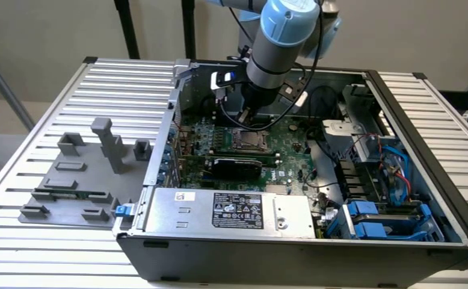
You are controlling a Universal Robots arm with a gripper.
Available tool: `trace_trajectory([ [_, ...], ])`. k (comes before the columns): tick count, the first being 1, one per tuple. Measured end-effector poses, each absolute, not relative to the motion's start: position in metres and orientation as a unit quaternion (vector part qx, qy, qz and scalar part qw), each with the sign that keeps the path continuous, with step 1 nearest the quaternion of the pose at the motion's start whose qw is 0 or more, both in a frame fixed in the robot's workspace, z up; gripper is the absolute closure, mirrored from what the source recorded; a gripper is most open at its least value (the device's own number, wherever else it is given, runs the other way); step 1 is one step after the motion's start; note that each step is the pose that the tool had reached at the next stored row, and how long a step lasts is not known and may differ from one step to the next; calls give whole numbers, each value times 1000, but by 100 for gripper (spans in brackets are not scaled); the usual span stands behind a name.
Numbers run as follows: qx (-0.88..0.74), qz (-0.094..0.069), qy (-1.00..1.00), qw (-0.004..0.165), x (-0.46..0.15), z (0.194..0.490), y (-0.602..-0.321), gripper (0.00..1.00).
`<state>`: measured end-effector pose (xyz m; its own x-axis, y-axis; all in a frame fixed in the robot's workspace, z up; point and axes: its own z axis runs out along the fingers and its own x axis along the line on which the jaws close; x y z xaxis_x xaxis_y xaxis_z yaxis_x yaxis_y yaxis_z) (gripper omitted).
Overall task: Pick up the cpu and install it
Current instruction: 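Install the first cpu locking lever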
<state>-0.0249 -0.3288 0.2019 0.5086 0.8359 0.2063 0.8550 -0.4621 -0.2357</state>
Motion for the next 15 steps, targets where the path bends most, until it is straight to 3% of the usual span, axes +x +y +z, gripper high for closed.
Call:
trace_trajectory([
  [15,-854,-41,-497,149,-23,197,-329,89],
])
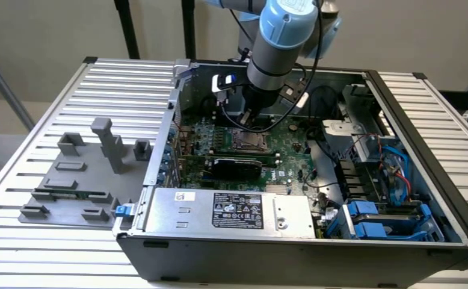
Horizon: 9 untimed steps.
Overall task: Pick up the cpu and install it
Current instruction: 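Install the first cpu locking lever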
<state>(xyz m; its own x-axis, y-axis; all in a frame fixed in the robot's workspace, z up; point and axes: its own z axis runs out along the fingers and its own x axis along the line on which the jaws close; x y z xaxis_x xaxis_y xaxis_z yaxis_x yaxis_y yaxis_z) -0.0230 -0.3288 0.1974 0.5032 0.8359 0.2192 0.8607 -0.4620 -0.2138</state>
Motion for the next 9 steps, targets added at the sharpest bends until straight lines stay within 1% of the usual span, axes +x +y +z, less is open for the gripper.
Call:
trace_trajectory([
  [5,-854,-49,-498,145,-23,195,-329,89],
  [9,-854,-50,-498,144,-23,195,-329,89],
])
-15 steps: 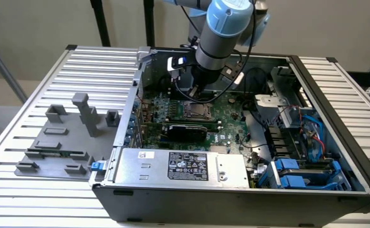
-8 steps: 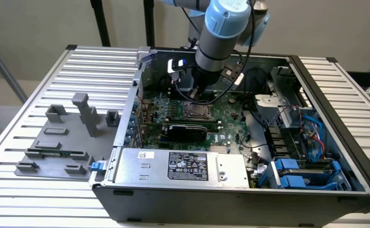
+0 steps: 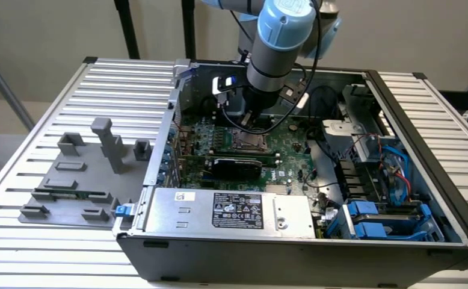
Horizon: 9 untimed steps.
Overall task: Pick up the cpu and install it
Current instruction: 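Install the first cpu locking lever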
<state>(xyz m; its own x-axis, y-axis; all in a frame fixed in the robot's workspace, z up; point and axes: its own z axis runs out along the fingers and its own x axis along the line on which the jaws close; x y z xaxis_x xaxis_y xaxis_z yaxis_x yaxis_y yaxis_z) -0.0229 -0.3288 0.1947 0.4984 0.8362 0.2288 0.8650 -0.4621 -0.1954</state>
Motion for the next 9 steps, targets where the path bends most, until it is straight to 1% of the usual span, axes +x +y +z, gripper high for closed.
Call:
trace_trajectory([
  [9,-854,-50,-498,143,-23,195,-329,89],
])
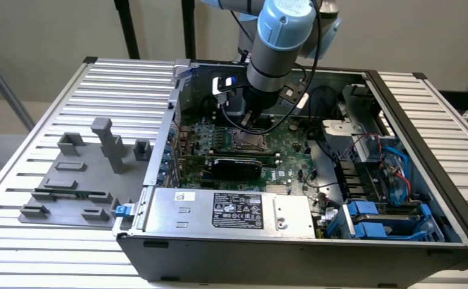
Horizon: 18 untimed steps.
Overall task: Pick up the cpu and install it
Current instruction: 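Install the first cpu locking lever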
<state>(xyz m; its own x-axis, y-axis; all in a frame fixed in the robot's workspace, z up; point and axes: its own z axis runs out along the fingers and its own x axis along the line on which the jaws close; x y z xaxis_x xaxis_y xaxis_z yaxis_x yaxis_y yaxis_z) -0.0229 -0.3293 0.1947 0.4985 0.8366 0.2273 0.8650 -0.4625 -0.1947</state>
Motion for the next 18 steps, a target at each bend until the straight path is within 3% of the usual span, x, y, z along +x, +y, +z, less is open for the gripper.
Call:
trace_trajectory([
  [18,-854,-50,-498,142,-18,192,-329,89],
])
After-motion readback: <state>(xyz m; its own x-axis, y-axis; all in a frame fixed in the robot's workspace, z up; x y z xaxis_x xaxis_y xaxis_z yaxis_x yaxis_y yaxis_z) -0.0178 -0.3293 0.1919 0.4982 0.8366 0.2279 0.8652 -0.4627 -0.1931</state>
